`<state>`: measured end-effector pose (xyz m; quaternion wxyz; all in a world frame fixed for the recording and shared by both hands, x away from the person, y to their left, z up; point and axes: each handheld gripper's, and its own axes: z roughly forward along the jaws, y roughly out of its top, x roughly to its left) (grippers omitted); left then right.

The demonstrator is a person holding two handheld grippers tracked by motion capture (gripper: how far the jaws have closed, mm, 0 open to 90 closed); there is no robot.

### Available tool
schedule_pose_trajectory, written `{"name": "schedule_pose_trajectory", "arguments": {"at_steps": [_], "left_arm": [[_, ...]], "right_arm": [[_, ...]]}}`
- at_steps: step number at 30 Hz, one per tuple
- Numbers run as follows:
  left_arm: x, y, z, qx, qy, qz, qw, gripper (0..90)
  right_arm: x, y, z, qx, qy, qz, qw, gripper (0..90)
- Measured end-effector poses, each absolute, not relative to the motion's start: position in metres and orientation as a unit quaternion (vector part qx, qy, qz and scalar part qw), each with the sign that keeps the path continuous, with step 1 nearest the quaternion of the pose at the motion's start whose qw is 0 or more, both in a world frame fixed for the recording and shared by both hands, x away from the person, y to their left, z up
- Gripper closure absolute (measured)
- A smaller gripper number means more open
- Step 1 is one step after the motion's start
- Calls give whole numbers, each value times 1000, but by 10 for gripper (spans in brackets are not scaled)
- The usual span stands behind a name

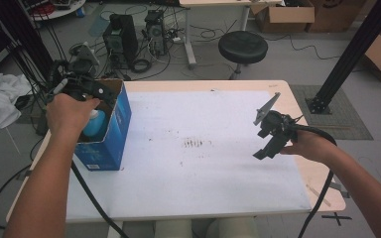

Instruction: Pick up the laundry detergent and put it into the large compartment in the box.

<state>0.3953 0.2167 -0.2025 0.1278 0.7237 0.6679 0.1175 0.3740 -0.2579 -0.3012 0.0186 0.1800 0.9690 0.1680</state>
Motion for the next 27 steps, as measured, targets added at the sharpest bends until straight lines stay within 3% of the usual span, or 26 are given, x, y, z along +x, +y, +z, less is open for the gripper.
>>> {"name": "schedule_pose_trajectory", "arguments": {"at_steps": [27], "left_arm": [[418, 130, -186, 778, 600, 122, 138, 187]], "right_arm": [[375, -258, -301, 182, 968, 170, 19, 170]]}}
